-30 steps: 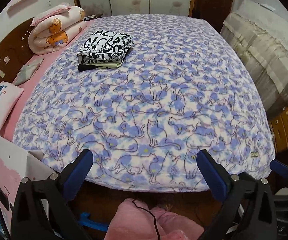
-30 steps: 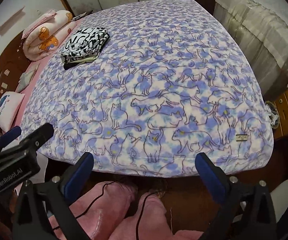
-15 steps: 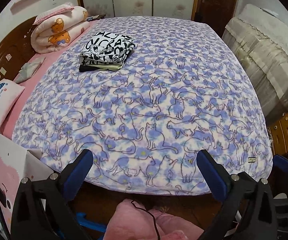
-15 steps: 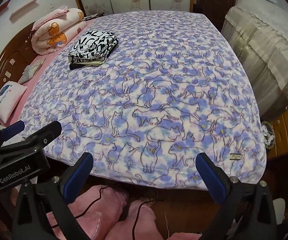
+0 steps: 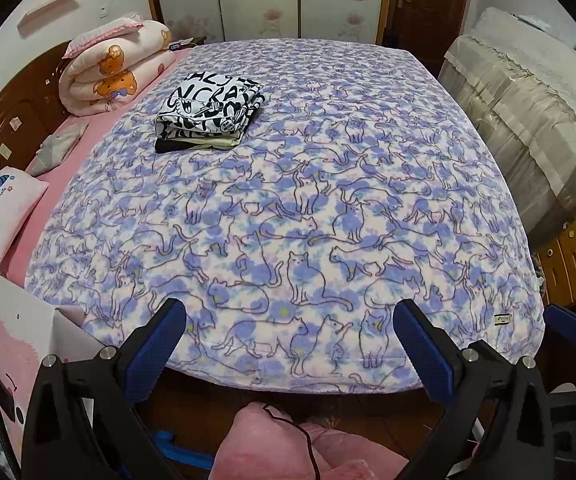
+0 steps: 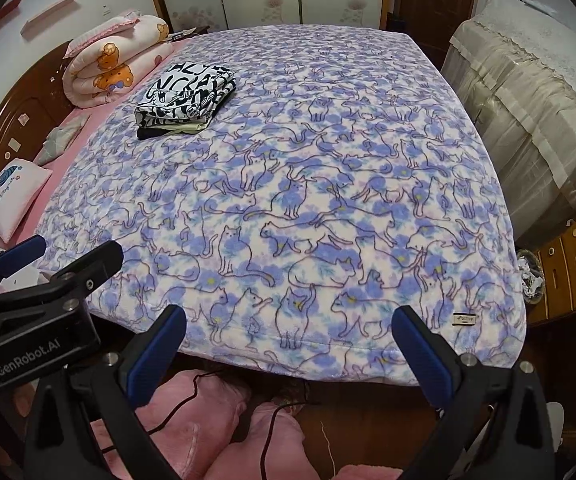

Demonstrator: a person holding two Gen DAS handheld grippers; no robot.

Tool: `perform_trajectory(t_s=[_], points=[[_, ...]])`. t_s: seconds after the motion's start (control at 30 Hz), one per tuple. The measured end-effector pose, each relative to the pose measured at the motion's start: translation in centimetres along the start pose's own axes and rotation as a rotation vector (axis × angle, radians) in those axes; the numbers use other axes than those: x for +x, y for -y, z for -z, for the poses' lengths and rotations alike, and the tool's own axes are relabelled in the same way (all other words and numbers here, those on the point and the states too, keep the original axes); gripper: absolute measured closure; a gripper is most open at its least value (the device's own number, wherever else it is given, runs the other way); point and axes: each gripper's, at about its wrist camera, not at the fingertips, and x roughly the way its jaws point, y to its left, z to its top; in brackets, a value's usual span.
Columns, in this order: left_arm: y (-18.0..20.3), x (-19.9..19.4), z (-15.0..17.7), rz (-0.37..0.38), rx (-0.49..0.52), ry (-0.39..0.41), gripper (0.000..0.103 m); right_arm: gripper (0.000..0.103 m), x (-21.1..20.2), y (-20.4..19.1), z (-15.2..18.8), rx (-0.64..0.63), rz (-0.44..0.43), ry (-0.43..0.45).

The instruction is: Fold large clothes

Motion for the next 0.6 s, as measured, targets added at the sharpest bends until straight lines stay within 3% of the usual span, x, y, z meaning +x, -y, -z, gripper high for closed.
perform_trajectory(t_s=[0.6], points=[[0.00, -0.23, 0.26, -0.007, 0.003, 0.004, 0.000, 0.000, 0.26, 0.36, 0.01, 0.006, 0.002, -0.008]])
